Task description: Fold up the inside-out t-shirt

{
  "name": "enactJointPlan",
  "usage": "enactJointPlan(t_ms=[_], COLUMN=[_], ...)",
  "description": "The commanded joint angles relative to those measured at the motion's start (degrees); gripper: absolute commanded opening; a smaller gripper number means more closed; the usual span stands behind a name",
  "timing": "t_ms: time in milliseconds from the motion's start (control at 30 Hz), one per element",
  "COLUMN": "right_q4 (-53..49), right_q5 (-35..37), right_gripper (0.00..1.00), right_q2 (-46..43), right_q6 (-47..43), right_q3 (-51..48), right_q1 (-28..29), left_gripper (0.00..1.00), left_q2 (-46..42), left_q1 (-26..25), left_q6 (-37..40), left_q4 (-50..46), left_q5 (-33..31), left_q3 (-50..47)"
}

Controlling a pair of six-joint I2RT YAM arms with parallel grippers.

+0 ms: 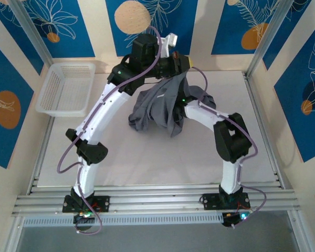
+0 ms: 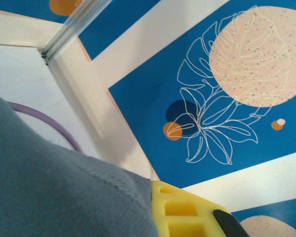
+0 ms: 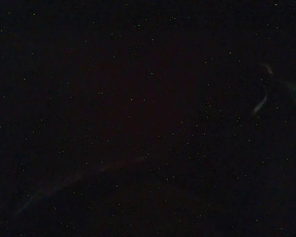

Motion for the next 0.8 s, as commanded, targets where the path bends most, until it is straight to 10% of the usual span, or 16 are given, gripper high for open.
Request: enactJointPlan(t_ms=[0,400,767], right_q4=[-8.3,-14.9,-35.5], right_q5=[-2.8,-0.4,11.7], right_gripper=[0.00,0.00,0.08], right_q2=[4.3,5.0,26.5], right_q6=[2.5,9.4,0.1], right_q3=[4.0,19.2,37.7], right_q1=[2.1,3.1,1.5], left_gripper=[0.00,0.00,0.00], left_q2=[-3.2,-5.9,-6.6], left_q1=[-3.1,-7.8,-12.0], left_q6=[0.5,3.3,5.5], left_q4=[6.5,5.0,5.4], left_q5=[2.7,2.4,4.5], left_q3=[2.7,2.7,6.0])
